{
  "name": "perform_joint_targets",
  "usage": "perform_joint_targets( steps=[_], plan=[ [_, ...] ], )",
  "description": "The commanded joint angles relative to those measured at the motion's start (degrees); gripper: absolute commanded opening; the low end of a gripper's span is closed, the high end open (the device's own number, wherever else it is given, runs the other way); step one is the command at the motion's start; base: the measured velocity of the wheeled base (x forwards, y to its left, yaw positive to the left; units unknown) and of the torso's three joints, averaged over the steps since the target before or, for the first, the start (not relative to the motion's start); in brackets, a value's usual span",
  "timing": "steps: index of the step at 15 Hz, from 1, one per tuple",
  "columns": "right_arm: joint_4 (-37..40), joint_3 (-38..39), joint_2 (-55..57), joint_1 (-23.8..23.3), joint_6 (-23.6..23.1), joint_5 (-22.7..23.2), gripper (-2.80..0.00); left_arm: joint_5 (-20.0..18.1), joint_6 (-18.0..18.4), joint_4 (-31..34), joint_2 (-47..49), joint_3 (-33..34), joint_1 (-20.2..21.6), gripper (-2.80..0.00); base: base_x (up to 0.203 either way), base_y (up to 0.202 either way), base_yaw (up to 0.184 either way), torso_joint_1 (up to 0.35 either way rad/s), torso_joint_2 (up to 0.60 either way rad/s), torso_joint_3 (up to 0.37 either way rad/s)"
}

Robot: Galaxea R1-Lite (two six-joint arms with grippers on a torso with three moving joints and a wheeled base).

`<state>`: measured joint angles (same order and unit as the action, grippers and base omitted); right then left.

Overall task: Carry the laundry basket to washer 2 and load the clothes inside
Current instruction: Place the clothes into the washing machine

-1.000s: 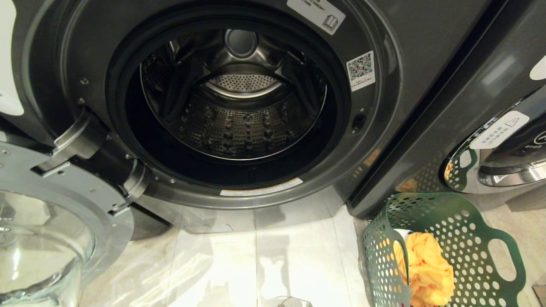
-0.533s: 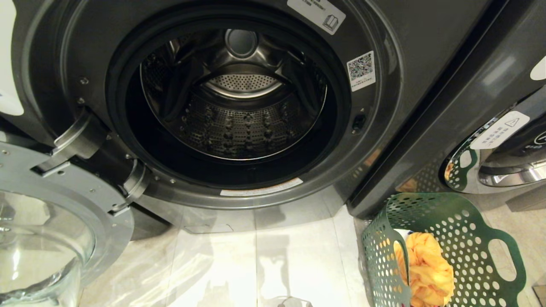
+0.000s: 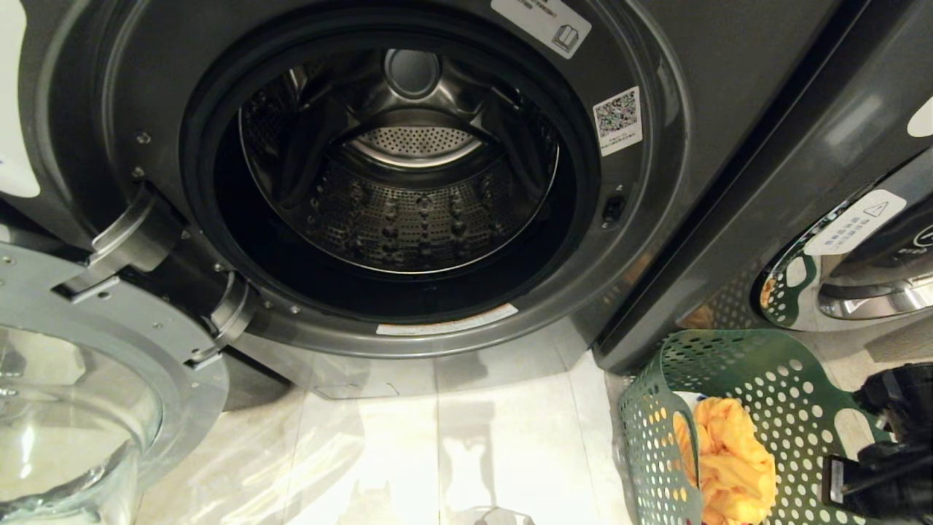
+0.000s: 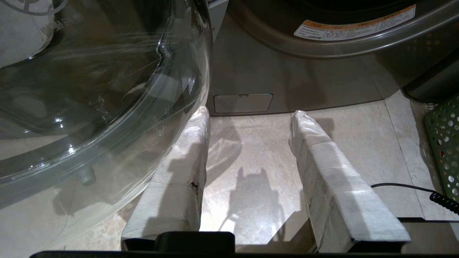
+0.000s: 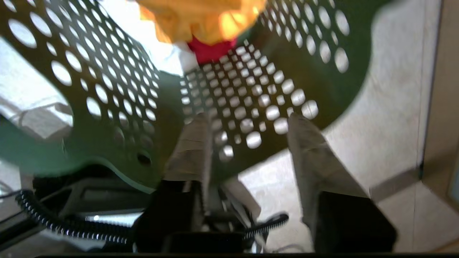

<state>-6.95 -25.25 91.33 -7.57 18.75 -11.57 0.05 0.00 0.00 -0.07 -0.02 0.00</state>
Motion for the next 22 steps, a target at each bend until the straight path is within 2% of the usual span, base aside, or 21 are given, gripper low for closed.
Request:
perform_joint_targets(
  steps=[1,3,5,6,11,15,18,22],
  plan=[
    [-6.7,-0.7,9.0,-2.2,-4.2,2.4,0.00,0.0,0.0,0.0,0.1,0.0,0.0,-2.80,0.000,0.000,0.000,0.000,0.00,0.000],
    [-12.0,-1.1,13.7,-4.0,-9.3,9.4,0.00,0.0,0.0,0.0,0.1,0.0,0.0,-2.80,0.000,0.000,0.000,0.000,0.00,0.000],
    [-15.9,-3.2,19.3,-7.4,-14.3,19.8,0.00,0.0,0.0,0.0,0.1,0.0,0.0,-2.80,0.000,0.000,0.000,0.000,0.00,0.000],
    [-16.7,-4.7,22.3,-8.6,-16.6,21.7,0.00,0.0,0.0,0.0,0.1,0.0,0.0,-2.80,0.000,0.000,0.000,0.000,0.00,0.000],
    [-17.7,-16.5,36.8,-13.4,-28.7,23.8,0.00,0.0,0.0,0.0,0.1,0.0,0.0,-2.80,0.000,0.000,0.000,0.000,0.00,0.000],
    [-17.8,-23.2,46.2,-14.1,-39.4,23.9,0.00,0.0,0.0,0.0,0.1,0.0,0.0,-2.80,0.000,0.000,0.000,0.000,0.00,0.000],
    [-17.8,-26.7,51.0,-14.0,-45.0,24.4,0.00,0.0,0.0,0.0,0.1,0.0,0.0,-2.80,0.000,0.000,0.000,0.000,0.00,0.000],
    [-17.9,-30.2,55.4,-13.9,-53.6,27.4,0.00,0.0,0.0,0.0,0.1,0.0,0.0,-2.80,0.000,0.000,0.000,0.000,0.00,0.000]
  ],
)
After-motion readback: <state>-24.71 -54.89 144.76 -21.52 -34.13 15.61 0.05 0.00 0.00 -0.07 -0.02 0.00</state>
